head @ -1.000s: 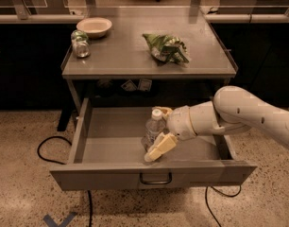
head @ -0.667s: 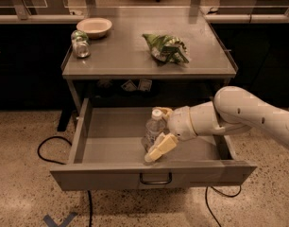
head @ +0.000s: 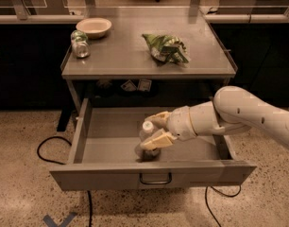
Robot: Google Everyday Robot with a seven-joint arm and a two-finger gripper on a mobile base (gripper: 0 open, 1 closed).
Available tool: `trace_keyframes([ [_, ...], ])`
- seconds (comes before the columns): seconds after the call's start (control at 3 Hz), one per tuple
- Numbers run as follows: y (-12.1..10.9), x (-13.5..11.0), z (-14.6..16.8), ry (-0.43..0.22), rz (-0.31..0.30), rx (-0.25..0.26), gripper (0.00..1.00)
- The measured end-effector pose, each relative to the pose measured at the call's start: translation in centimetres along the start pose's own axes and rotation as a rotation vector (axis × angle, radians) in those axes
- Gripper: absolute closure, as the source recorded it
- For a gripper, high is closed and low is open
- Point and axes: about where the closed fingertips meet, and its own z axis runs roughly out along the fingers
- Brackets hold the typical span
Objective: Pick blue plastic bottle from top drawer and place on counter
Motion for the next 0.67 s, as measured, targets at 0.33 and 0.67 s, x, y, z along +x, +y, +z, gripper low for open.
trace_keyframes([
  [0.33,0.00,0.00,0.00,0.000,0.000,0.000,0.65],
  [0.67,0.01,-0.02,0.00,0.000,0.000,0.000,0.88],
])
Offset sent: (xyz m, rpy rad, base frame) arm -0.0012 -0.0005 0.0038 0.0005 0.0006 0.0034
